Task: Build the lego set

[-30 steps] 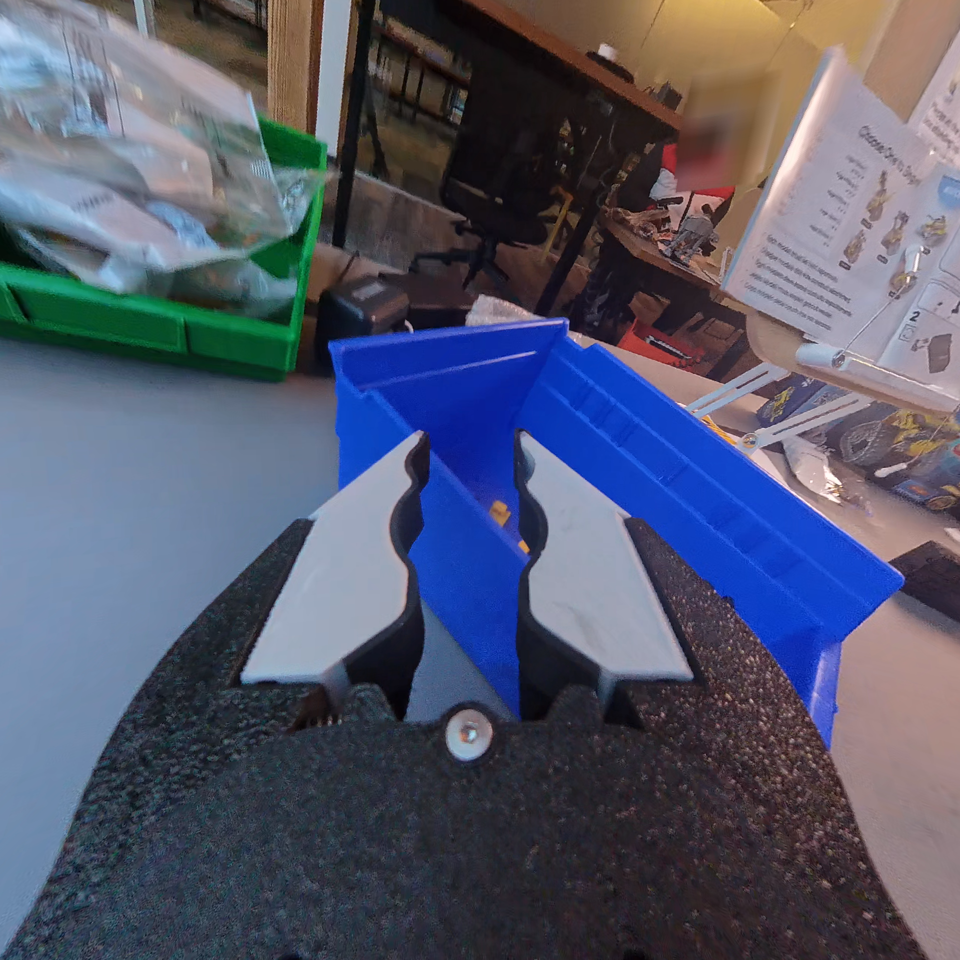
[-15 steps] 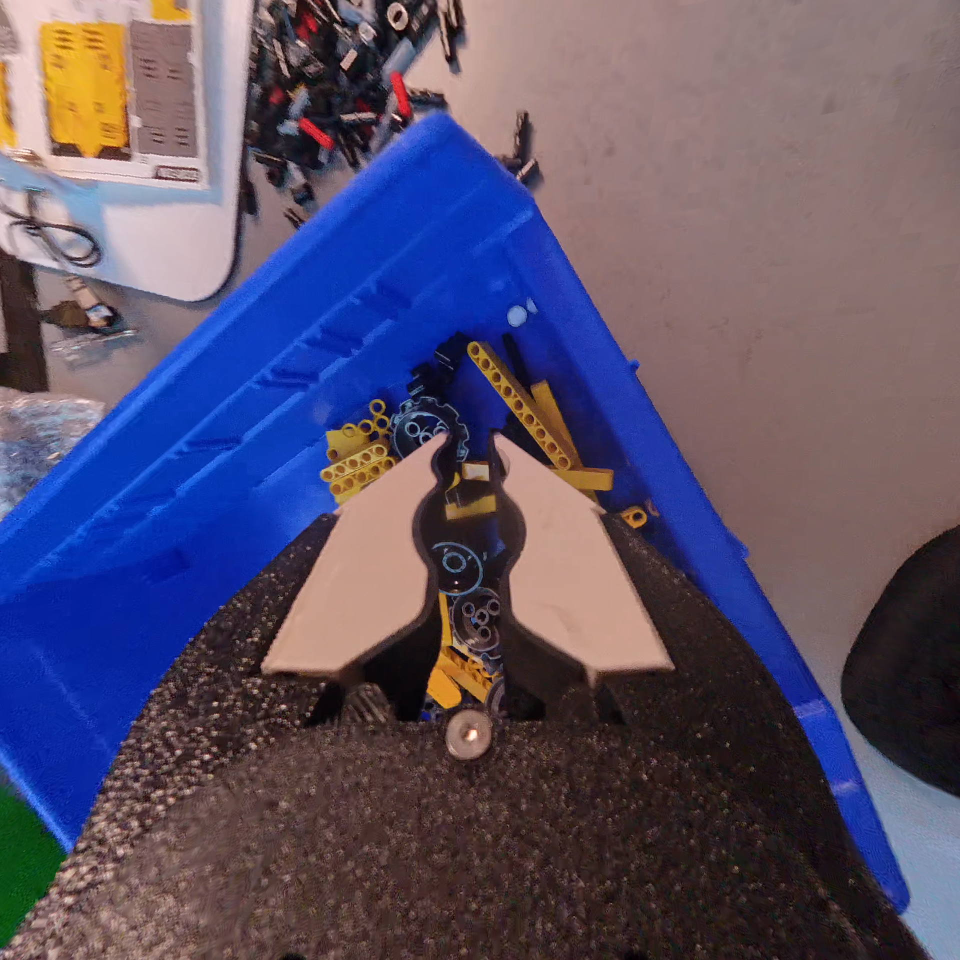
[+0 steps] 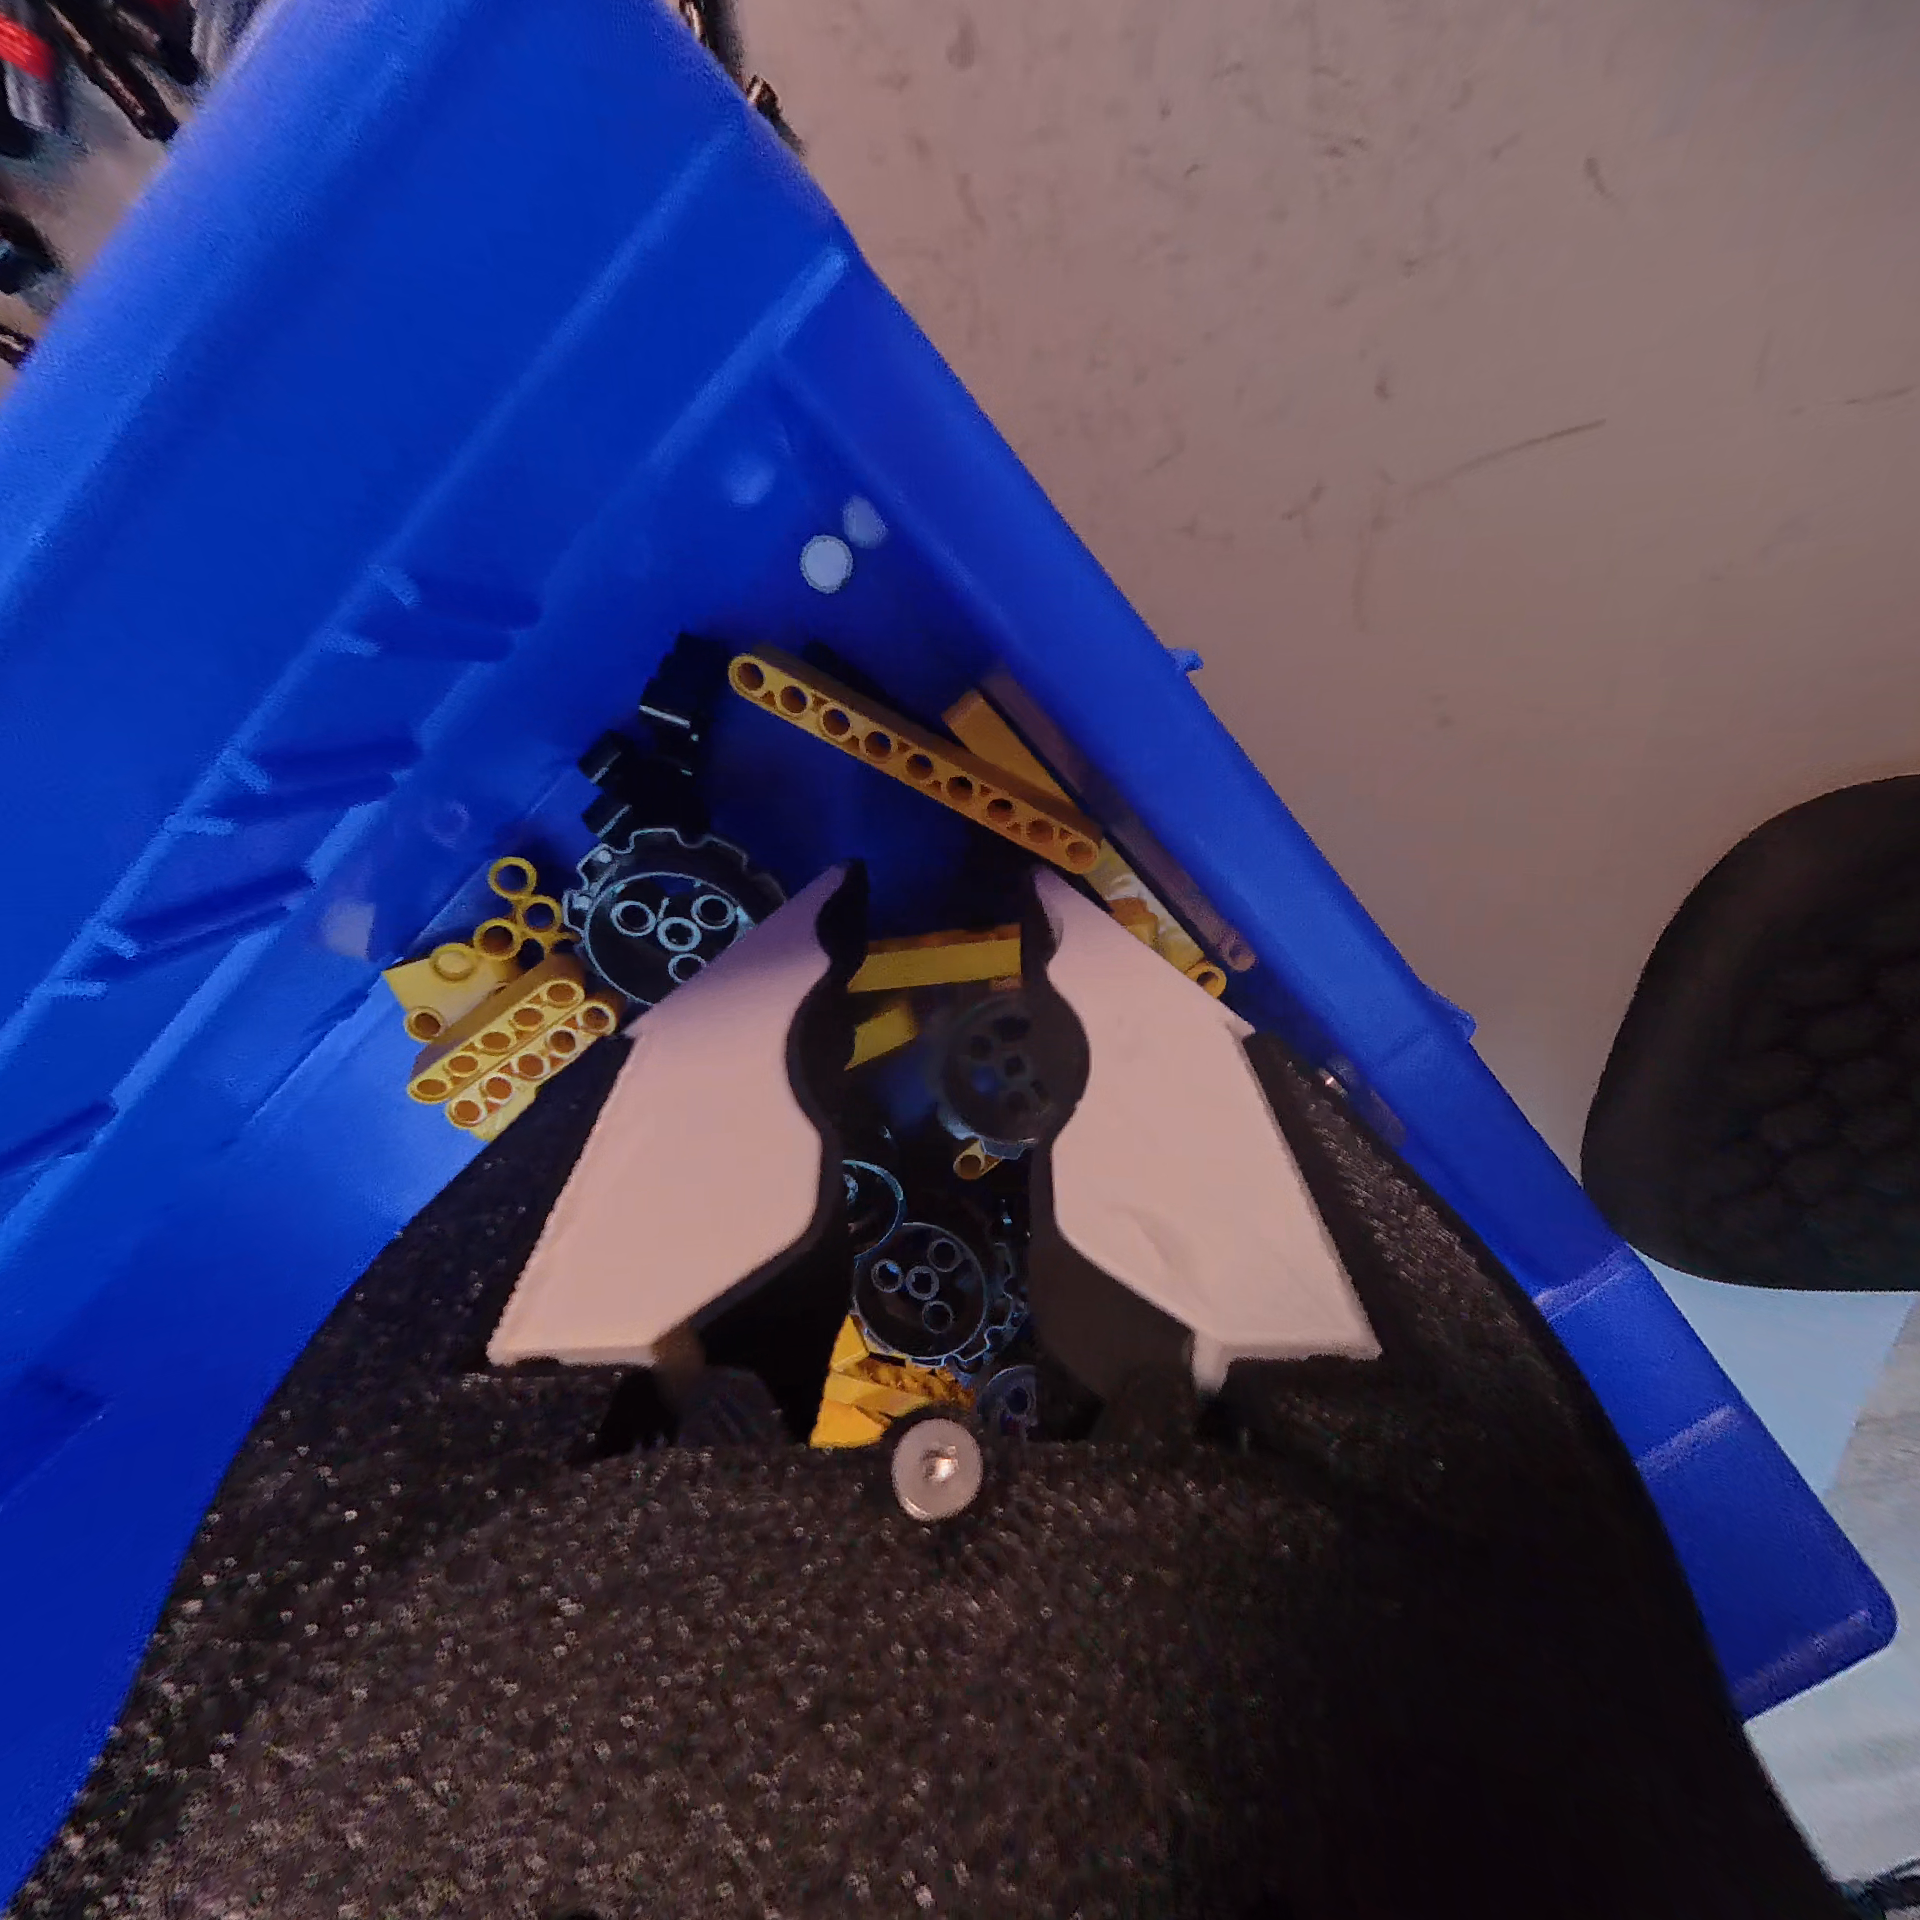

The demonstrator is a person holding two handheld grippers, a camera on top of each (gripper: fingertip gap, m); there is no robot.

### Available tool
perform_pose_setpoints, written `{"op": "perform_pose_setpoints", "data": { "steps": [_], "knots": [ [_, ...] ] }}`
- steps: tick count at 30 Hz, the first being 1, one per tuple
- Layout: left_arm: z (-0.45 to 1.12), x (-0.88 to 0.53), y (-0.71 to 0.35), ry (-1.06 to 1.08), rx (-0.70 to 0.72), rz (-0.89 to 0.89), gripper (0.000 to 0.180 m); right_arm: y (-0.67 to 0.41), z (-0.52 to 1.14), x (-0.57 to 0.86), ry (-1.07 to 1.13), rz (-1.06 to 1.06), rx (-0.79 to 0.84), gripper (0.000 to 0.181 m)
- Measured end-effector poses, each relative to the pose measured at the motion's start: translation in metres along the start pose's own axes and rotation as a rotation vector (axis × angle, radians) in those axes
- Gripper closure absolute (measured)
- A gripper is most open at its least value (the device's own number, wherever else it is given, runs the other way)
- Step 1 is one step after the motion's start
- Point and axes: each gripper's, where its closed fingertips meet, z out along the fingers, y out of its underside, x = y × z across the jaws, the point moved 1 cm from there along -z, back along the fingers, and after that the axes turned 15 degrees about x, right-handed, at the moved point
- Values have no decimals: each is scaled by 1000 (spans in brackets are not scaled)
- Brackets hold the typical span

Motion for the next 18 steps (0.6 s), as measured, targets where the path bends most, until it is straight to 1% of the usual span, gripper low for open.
{"op": "perform_pose_setpoints", "data": {
  "steps": [4,8,11,15,16,18],
  "knots": [
    [0,3,1,30,13,-19,155,1,0,1,1,-4,-4,173],
    [1,9,1,68,16,-67,169,1,0,0,0,-5,-7,173],
    [0,8,3,48,5,-75,172,1,0,0,1,-7,-8,173],
    [-6,-7,6,-63,-13,-37,173,1,0,0,0,-10,-8,173],
    [-9,-10,6,-83,-5,-31,177,1,0,0,0,-11,-8,173],
    [-13,-11,3,-92,16,-41,169,2,0,0,-1,-12,-9,173]
  ]
}}
